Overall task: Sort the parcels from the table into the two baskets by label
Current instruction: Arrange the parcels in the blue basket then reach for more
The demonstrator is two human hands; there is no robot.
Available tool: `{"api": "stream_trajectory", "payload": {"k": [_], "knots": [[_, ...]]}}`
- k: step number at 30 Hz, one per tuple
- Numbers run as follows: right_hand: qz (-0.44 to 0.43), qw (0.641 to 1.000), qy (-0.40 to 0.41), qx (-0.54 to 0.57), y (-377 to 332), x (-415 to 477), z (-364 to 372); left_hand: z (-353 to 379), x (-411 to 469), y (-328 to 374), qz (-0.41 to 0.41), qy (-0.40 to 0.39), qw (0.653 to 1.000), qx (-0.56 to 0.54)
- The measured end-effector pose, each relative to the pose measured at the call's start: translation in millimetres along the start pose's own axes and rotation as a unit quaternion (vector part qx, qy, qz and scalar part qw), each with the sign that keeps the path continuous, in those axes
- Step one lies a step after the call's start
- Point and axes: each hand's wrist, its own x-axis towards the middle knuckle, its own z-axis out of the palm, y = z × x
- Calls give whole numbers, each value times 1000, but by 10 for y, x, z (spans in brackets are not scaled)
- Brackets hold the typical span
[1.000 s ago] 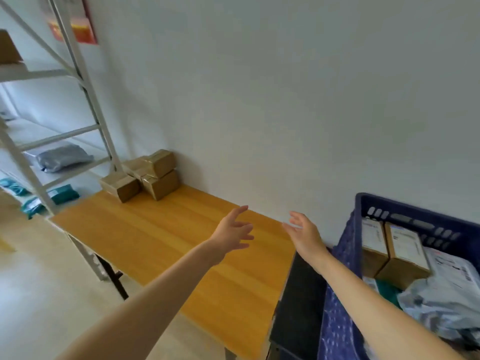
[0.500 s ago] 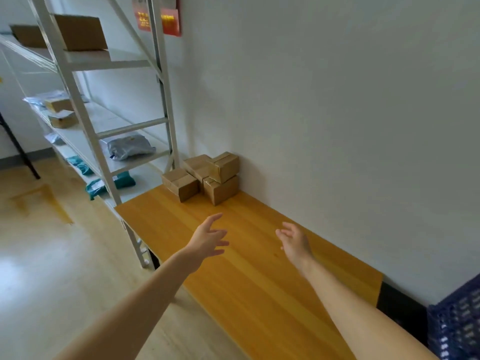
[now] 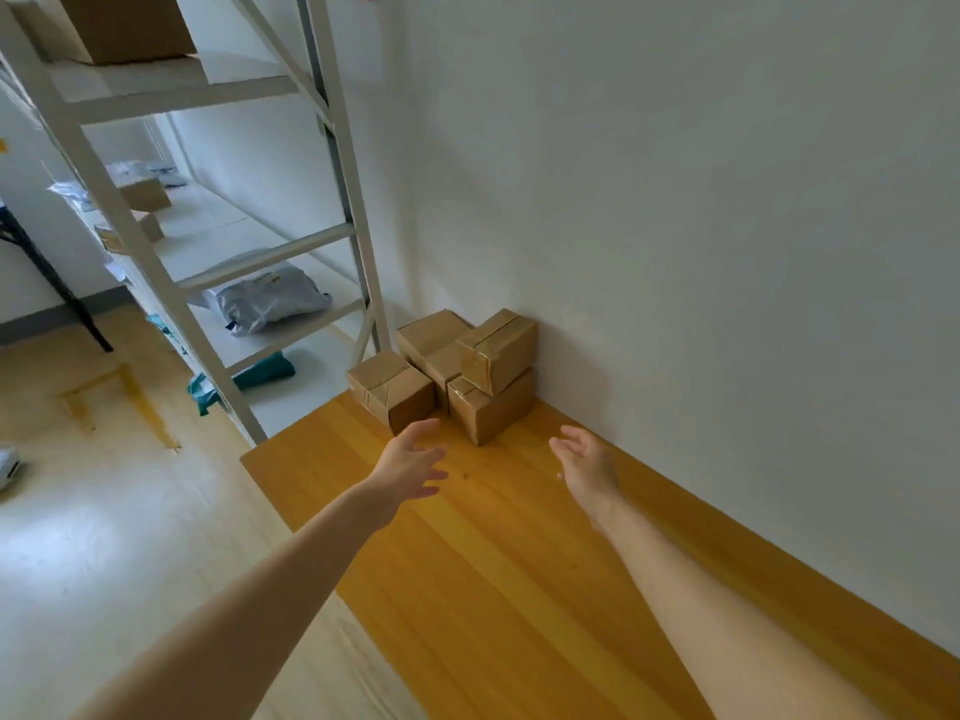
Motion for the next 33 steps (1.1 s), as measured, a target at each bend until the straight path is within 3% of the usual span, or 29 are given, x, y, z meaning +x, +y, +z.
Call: {"api": "stream_trajectory", "payload": {"k": [11,19,26,33], "knots": [[39,999,5,15,-236,936,585,-397,1337,228,-20,-30,999,20],[87,992,79,56,-511,1431,910,-444,2267,489,-36,-100,994,37],[127,977,147,85,-702,1763,1116,-359,2785,624,10,-145,987,64],[148,969,182,73,-737,1827,1215,-212,2933,609,-59,-220,971,76]]}}
